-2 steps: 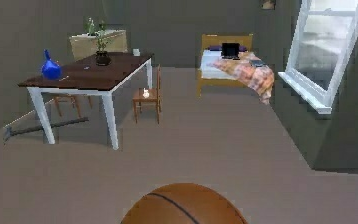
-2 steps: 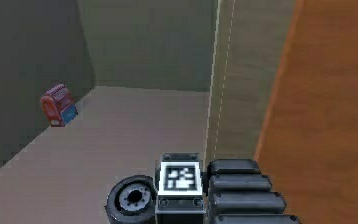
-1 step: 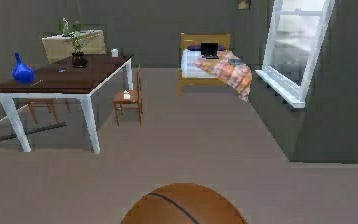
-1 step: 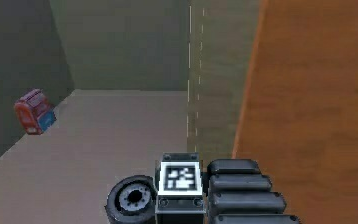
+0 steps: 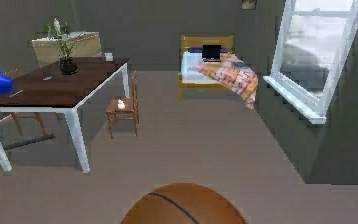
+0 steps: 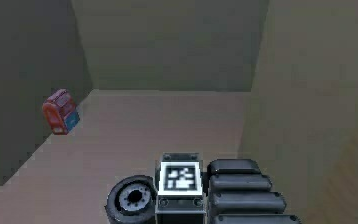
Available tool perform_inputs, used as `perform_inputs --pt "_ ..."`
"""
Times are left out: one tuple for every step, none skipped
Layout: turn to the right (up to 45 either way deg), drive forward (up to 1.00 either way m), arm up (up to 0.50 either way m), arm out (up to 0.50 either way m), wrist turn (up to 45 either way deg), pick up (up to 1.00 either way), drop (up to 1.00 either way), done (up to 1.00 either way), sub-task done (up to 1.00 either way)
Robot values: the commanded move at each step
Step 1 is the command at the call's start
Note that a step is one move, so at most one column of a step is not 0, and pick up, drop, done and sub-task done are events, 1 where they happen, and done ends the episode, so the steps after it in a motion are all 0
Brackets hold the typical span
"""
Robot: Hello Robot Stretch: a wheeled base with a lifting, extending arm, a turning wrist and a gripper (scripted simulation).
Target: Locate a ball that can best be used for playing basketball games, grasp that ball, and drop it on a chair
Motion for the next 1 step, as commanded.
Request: perform_inputs --pt "3.0 0.00 0.00 0.00 0.0 0.00 0.00 0.00 0.00"
